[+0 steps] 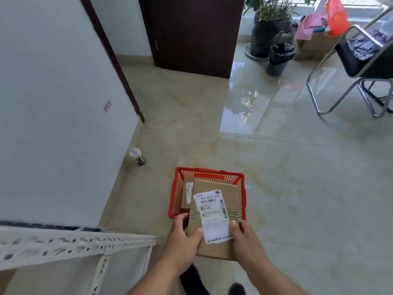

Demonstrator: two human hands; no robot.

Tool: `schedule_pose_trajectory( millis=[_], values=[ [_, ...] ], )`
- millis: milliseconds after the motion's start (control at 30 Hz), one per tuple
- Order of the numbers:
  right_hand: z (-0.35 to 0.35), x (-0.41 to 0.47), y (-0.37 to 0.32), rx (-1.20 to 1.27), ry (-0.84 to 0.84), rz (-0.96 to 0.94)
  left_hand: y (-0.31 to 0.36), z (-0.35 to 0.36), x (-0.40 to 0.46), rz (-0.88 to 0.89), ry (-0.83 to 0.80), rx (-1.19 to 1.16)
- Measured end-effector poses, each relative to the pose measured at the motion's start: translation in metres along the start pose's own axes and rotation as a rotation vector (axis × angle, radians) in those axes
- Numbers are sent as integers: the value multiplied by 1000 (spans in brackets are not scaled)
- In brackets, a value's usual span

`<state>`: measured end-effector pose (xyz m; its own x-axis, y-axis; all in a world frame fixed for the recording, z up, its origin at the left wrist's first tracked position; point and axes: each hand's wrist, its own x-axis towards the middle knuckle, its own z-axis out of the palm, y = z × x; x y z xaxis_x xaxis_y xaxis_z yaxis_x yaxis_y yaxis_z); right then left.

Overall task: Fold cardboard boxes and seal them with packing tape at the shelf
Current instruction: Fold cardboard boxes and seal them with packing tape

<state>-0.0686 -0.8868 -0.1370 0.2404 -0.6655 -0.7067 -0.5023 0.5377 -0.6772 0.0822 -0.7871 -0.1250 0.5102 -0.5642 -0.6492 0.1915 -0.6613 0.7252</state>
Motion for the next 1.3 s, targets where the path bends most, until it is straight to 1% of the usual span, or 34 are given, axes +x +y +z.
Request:
schedule_pose_trajectory(
  millis=[133,333,567,667,767,900,1100,1233,1300],
  values=[
    [36,79,4,-98,-15,-45,-20,-9,88,-64,23,100],
    [89,197,32,-131,-78,10,-76,-12,212,-115,69,302],
    [129,325,87,-181,-72,-1,-139,7,335,-132,100,338],
    [138,360,100,-201,-83,11,-150,15,365,-140,128,330],
    [143,392,112,-220,-78,4,-161,21,393,-144,125,318],
    [151,418,122,-223,-91,42,-171,25,415,-176,111,305],
    [150,424,141,-187,-66,117,-184,31,419,-228,65,261],
    [144,418,132,-145,-85,103,-178,30,415,-208,71,189],
    [140,416,131,-149,-81,120,-172,27,411,-200,73,190]
  ],
)
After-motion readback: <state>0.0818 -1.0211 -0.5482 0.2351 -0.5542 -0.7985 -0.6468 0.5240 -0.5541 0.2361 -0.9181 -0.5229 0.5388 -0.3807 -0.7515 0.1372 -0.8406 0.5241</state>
